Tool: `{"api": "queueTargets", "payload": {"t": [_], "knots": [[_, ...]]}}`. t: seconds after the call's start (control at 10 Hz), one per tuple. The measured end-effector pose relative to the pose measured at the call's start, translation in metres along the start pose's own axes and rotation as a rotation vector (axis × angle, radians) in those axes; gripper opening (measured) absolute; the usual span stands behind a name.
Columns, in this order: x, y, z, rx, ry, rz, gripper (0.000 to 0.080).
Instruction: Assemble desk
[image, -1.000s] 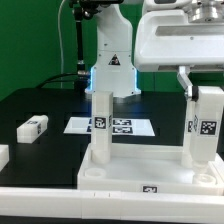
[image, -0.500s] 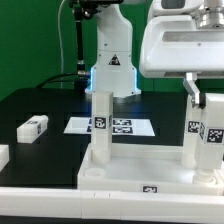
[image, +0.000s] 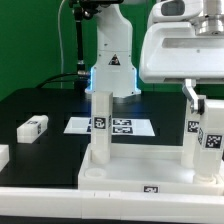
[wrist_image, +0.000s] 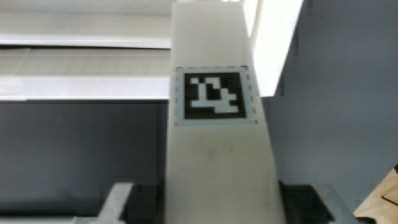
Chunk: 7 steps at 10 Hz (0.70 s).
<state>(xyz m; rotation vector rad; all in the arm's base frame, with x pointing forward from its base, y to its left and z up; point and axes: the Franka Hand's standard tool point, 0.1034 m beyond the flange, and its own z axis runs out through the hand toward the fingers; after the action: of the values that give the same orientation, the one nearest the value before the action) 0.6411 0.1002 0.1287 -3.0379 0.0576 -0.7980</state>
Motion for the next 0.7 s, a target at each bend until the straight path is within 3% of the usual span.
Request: {"api": "queueTargets", "payload": {"t": [0.7], "knots": [[-0.0023,-0.0021,0.0008,0.002,0.026,-0.005,0.0296]]}}
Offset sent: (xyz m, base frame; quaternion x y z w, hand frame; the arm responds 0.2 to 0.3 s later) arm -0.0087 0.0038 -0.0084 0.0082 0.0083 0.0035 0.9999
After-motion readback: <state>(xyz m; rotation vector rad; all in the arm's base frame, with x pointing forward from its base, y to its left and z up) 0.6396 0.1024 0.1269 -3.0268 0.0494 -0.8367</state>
